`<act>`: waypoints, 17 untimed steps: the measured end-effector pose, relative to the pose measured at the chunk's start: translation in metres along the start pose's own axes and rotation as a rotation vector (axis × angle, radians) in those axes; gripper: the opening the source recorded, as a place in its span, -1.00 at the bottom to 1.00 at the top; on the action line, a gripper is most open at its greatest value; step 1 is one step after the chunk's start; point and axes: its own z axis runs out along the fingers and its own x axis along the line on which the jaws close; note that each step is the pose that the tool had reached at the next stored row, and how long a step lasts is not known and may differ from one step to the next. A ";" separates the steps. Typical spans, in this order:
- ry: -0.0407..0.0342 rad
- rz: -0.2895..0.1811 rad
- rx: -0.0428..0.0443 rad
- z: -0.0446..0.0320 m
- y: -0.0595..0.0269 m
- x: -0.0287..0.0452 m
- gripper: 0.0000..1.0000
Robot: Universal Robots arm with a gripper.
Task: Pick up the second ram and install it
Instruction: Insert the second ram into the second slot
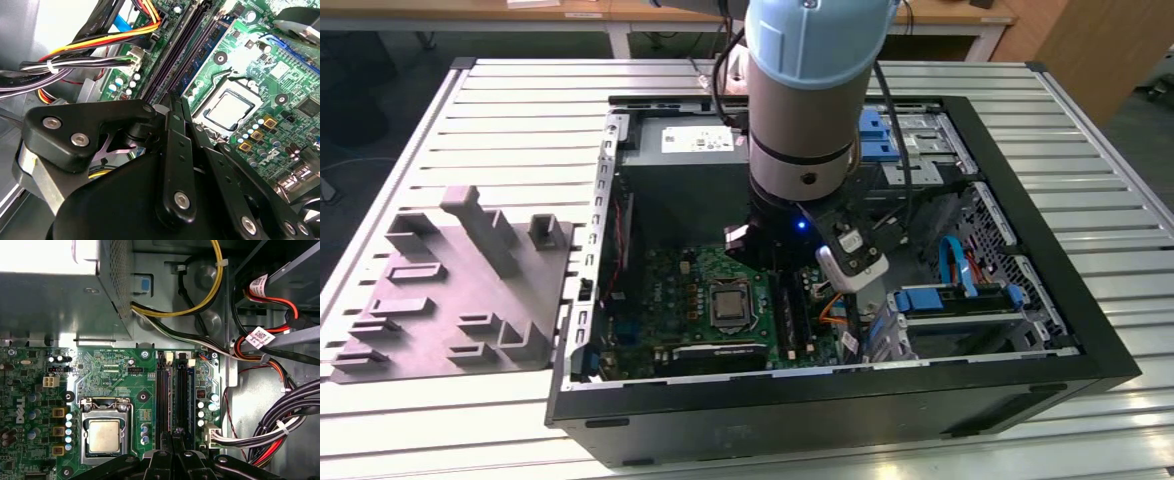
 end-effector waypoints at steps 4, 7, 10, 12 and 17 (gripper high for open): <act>-0.0001 0.000 -0.0007 0.0010 -0.0001 0.0001 -0.76; 0.0000 0.001 -0.0034 0.0018 -0.0001 0.0001 -0.76; -0.0002 0.005 -0.0063 0.0025 -0.0001 0.0001 -0.76; -0.0002 0.006 -0.0064 0.0025 -0.0001 0.0001 -0.76; -0.0002 0.006 -0.0064 0.0043 -0.0003 0.0003 -0.76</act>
